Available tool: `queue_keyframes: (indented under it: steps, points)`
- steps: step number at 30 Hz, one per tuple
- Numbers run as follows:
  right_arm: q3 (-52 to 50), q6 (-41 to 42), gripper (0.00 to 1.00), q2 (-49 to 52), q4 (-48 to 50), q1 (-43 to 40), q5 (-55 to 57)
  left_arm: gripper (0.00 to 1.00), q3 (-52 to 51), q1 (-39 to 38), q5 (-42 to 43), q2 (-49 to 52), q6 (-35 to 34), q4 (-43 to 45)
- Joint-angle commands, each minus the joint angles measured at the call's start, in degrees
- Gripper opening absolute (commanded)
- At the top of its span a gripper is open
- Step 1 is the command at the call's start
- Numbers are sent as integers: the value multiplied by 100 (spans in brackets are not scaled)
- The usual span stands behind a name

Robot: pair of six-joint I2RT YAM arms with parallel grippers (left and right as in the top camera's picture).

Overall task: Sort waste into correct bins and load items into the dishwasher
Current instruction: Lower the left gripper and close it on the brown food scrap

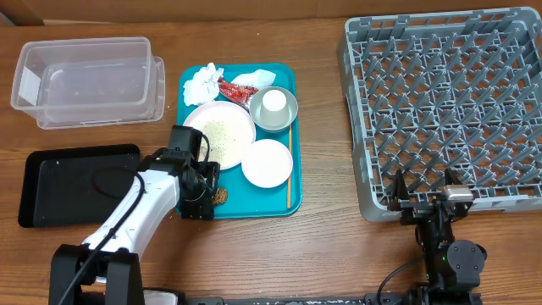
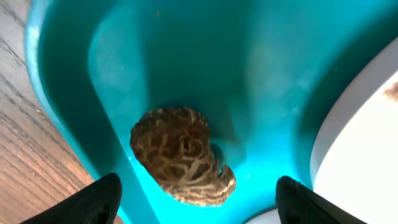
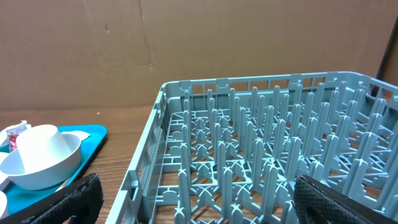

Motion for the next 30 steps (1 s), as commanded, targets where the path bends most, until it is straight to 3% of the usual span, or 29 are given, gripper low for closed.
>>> queue_keyframes:
  steps: [1, 11, 23, 30]
  points:
    - [-59, -20, 100, -66, 42, -15, -4, 79, 81, -31, -302, 68, -160, -39]
    - [-59, -20, 100, -66, 42, -15, -4, 79, 74, -33, -372, 68, -203, -57]
    - [-59, -20, 100, -66, 42, -15, -4, 71, 74, -221, -455, 68, -260, -24]
    - [-59, -20, 100, -66, 42, -17, -4, 71, 70, -330, -573, 68, -570, -42]
